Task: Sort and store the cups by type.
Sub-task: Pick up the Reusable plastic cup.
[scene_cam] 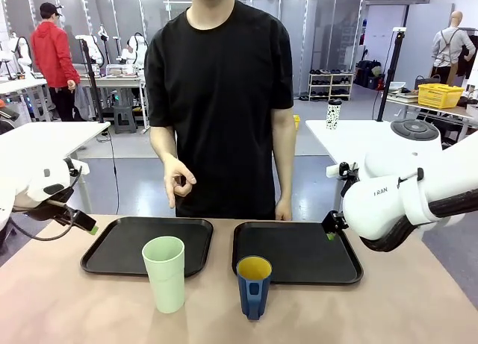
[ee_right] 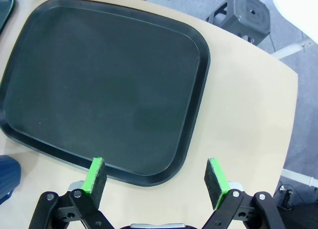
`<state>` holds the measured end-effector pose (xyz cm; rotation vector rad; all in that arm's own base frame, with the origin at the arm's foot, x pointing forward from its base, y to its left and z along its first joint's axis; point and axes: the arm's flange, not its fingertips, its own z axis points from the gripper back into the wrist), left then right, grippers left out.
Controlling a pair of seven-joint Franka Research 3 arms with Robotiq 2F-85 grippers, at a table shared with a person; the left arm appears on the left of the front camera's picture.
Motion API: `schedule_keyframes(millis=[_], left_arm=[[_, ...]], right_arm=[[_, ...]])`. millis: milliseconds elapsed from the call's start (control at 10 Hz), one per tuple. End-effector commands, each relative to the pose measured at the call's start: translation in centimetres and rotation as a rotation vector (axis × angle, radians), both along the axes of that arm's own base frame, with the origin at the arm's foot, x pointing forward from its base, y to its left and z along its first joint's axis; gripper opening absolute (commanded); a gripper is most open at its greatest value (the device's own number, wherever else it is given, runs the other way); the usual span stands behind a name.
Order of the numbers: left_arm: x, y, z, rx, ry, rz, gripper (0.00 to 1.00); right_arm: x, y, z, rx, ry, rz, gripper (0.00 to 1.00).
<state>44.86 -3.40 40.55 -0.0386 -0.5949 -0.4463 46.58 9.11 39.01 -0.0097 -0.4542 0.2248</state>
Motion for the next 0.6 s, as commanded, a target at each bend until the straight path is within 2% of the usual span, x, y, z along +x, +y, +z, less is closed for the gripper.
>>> schedule_keyframes(millis=[0, 300, 500], left_arm=[[-1.8, 1.8, 0.8, 0.179, 0.049, -0.197, 1.0], [-2.6, 2.3, 0.4, 0.469, 0.1, -0.486, 1.0], [-3.2, 2.3, -0.4, 0.622, 0.03, -0.701, 1.0]], right_arm=[[-0.2, 0.0, 0.1, -0.004, -0.004, 0.01, 1.0], [-0.2, 0.0, 0.1, -0.004, -0.004, 0.01, 1.0], [-0.2, 0.0, 0.1, -0.004, -0.004, 0.01, 1.0]])
